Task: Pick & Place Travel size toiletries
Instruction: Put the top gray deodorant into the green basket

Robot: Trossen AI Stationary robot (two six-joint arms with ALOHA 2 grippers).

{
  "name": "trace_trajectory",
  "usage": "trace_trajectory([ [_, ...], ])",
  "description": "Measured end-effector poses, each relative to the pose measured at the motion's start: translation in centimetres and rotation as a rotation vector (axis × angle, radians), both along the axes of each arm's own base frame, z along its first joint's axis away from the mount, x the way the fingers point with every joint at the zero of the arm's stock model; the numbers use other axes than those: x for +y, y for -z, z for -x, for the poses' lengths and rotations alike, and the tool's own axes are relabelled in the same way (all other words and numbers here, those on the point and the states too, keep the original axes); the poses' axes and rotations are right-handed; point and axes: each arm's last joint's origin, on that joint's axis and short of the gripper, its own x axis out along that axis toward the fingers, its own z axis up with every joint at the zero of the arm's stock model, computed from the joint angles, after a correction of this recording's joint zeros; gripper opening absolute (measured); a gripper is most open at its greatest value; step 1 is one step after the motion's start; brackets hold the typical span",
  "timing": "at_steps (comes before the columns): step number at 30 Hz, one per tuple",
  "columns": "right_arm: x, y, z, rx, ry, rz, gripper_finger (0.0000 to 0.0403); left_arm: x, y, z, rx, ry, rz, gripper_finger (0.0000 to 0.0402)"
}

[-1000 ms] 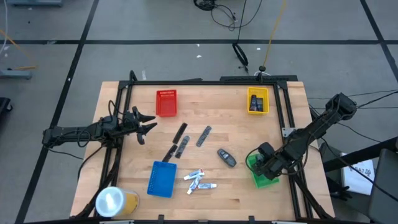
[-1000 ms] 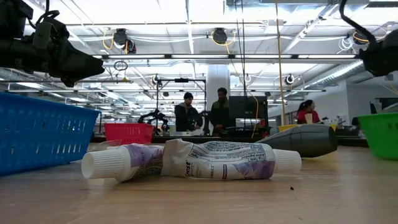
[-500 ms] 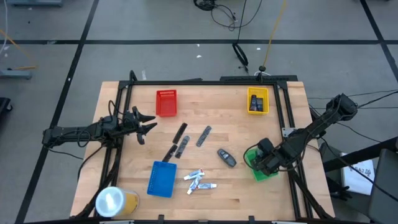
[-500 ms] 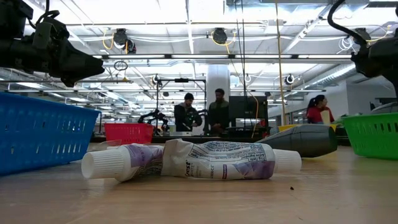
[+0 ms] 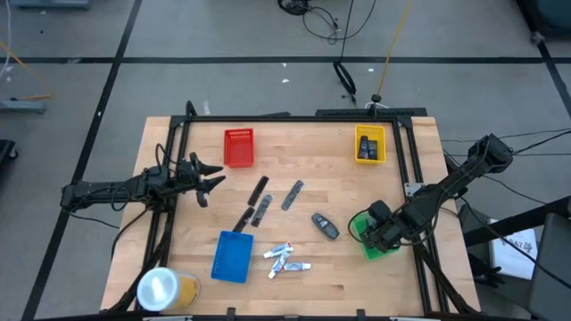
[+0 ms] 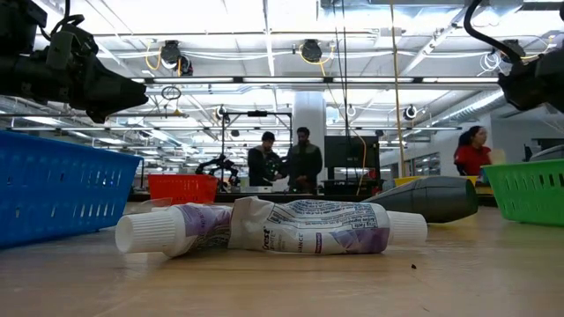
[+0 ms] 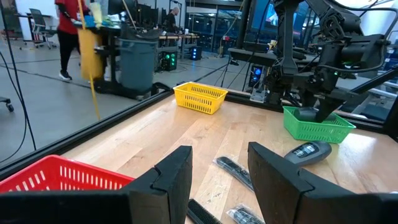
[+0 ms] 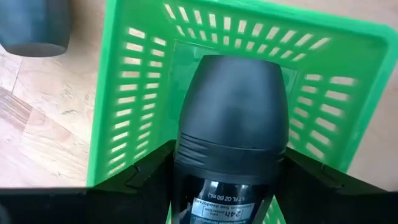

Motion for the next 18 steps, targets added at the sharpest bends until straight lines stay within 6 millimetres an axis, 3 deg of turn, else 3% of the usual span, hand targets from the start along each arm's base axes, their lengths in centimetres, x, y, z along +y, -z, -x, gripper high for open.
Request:
trace_trajectory([
  [18, 0.14, 0.00, 0.05, 0.025, -0.047, -0.035, 0.0240, 0.00, 0.00, 0.00, 0.000, 0.000, 0.000, 0.0154],
])
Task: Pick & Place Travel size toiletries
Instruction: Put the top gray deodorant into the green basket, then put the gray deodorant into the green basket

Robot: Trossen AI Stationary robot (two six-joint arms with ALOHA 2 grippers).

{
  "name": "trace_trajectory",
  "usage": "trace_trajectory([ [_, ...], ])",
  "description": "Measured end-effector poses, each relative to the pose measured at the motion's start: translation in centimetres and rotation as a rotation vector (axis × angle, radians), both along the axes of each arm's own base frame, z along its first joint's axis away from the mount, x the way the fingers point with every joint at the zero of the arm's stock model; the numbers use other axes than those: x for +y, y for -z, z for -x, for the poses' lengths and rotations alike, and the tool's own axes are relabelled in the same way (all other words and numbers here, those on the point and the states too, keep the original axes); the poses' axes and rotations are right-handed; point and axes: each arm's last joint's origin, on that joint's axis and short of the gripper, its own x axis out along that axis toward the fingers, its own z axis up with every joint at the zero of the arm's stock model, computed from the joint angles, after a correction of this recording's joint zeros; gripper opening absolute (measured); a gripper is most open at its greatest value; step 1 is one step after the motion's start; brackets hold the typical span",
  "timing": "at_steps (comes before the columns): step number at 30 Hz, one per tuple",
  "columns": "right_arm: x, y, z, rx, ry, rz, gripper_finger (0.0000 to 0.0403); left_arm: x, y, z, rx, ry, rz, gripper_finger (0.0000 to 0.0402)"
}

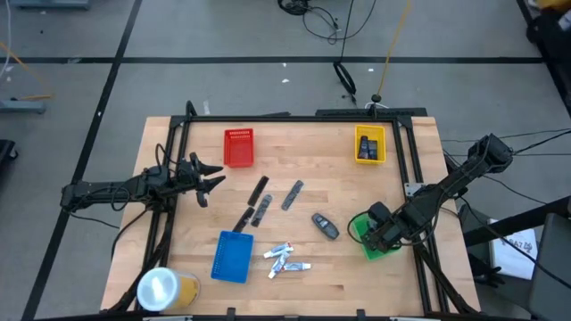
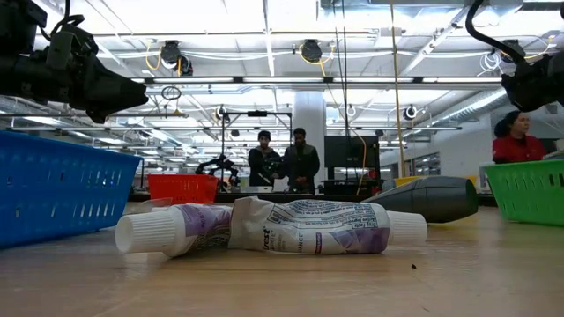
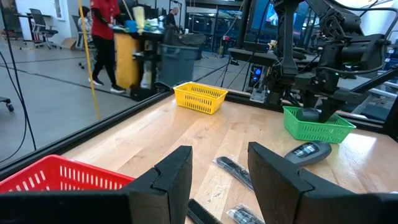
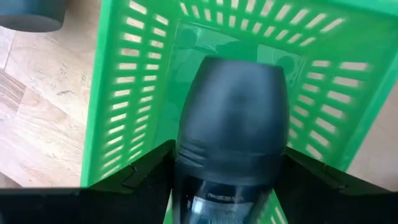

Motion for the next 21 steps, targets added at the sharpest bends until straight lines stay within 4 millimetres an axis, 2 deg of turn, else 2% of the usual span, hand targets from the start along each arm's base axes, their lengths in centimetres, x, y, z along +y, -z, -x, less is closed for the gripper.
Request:
trace_trajectory([
  [12, -0.2, -0.1, -0.1, -0.028, -0.027, 0.020, 0.0241, 0.0, 0.0, 0.0, 0.000, 0.000, 0.000, 0.0154],
  [21, -1.0, -2.4, 0.8, -0.153, -0.051, -0.050, 0.0231, 0.0, 0.0, 0.0, 0.000, 0.000, 0.000, 0.0154],
])
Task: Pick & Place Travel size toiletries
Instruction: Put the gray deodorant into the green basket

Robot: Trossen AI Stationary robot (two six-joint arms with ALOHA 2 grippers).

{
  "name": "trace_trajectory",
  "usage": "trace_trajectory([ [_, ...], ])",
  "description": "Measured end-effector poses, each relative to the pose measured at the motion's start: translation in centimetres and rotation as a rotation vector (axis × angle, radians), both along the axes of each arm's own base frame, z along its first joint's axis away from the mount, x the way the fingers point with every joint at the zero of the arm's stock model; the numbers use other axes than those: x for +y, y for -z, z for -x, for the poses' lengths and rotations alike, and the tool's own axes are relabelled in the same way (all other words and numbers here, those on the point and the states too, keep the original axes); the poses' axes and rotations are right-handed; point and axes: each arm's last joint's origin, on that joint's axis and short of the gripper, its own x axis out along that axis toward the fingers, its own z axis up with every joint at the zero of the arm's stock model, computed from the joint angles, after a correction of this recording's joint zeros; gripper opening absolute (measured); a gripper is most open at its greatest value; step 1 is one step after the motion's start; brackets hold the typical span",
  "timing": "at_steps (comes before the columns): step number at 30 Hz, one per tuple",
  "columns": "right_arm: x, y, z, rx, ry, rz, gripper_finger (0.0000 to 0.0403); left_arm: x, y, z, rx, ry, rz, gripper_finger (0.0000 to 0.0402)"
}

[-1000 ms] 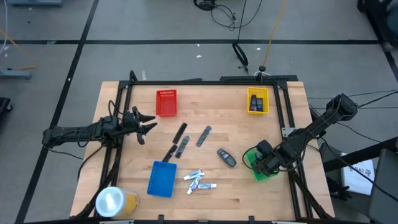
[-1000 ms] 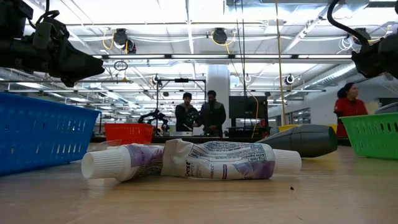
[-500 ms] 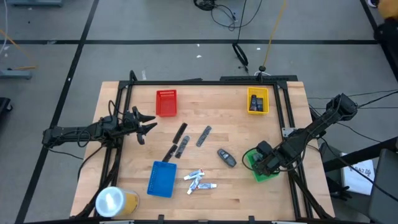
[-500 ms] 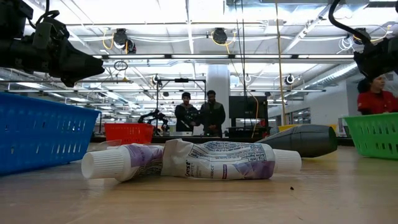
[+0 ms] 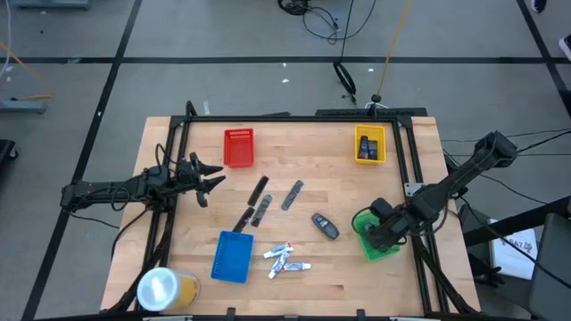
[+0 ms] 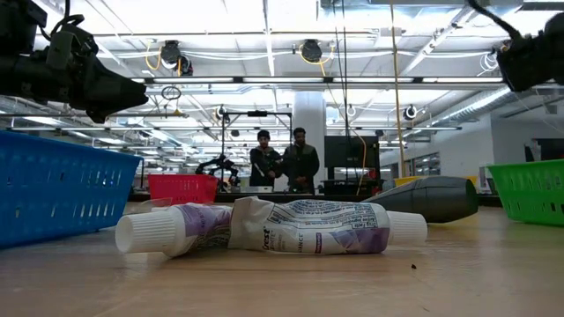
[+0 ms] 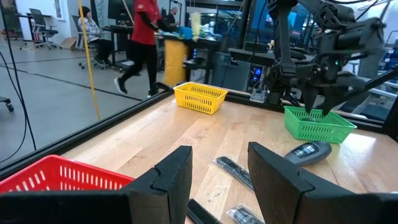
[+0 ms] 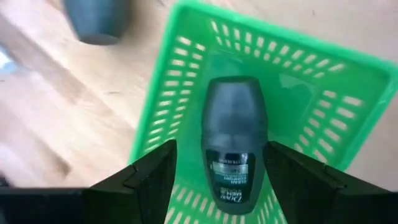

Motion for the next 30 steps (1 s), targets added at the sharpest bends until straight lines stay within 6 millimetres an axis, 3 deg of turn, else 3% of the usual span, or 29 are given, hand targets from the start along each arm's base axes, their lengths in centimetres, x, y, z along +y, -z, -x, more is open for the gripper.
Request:
trace_trajectory([
  [7, -1.6, -2.4, 1.4, -0.224, -0.069, 0.104, 0.0227, 0.0, 0.0, 0.0, 0.000, 0.000, 0.000, 0.0154],
  [15, -3.2, -3.9, 1.8, -0.435, -0.205, 0.572, 0.0219, 0.0, 0.0, 0.0, 0.000, 0.000, 0.000, 0.0154],
  [19, -3.9, -2.2, 1.6, -0.446, -0.201, 0.846, 0.0215, 0.0, 0.0, 0.0, 0.000, 0.000, 0.000, 0.0154],
  [24, -4.9, 0.1, 0.8, -0.459, -0.194, 0.915, 0.0210, 0.0, 0.0, 0.0, 0.000, 0.000, 0.000, 0.0154],
  [30, -6.4, 0.4, -0.3, -0.595, -0.237, 1.011, 0.0201, 0.0, 0.0, 0.0, 0.000, 0.000, 0.000, 0.0154],
])
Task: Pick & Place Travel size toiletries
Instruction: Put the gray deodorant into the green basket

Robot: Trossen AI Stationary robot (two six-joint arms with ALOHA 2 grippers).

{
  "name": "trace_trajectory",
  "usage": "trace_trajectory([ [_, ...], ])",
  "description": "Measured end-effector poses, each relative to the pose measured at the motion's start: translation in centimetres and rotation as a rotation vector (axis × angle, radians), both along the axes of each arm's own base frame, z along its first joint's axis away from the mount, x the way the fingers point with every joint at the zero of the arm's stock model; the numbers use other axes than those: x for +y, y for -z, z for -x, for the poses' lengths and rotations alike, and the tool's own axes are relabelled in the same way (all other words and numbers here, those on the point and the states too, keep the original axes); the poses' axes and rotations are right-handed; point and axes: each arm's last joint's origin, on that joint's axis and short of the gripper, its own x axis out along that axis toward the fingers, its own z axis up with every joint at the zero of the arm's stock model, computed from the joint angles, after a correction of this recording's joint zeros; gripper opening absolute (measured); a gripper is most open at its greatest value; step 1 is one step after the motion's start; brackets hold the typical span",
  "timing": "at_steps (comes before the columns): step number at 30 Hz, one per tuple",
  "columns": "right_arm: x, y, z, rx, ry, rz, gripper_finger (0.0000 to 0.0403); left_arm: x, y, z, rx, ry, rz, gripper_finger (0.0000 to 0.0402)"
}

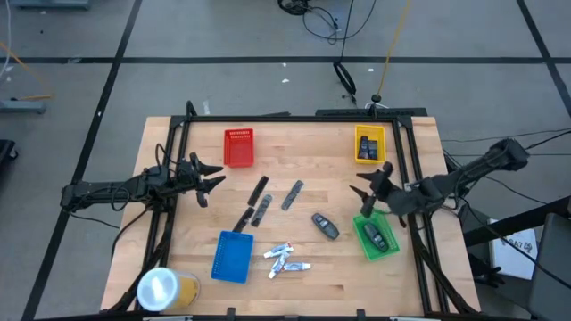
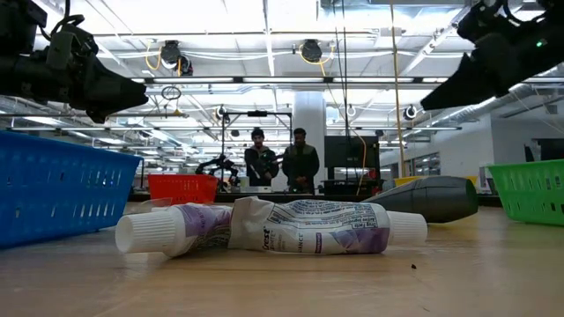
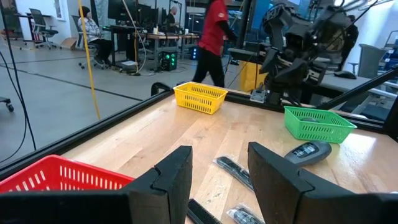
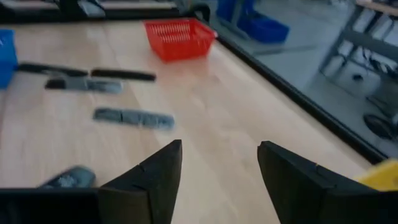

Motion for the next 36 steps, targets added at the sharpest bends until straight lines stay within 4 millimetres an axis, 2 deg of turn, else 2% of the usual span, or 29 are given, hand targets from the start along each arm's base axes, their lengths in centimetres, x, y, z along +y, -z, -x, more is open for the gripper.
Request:
trace_trajectory([
  [6, -2.2, 1.9, 0.1, -0.147, -0.091, 0.010, 0.0196, 0.0, 0.0, 0.0, 0.001, 0.000, 0.000, 0.0154],
  [10, -3.6, 3.0, 0.5, -0.162, -0.097, -0.001, 0.0196, 0.0, 0.0, 0.0, 0.000, 0.000, 0.000, 0.0154],
  [21, -6.8, 2.7, 0.7, -0.230, -0.193, 0.008, 0.0196, 0.0, 0.0, 0.0, 0.000, 0.000, 0.000, 0.0154],
  [26, -7.2, 3.6, 1.2, -0.304, -0.241, -0.007, 0.0196, 0.0, 0.0, 0.0, 0.000, 0.000, 0.000, 0.0154],
  [30, -7.0, 2.9, 1.1, -0.361, -0.340, 0.038, 0.0196, 0.0, 0.0, 0.0, 0.000, 0.000, 0.000, 0.0154],
  [36, -6.3, 1.5, 1.2, -0.514, -0.533, 0.005, 0.0196, 0.0, 0.0, 0.0, 0.000, 0.000, 0.000, 0.0154],
])
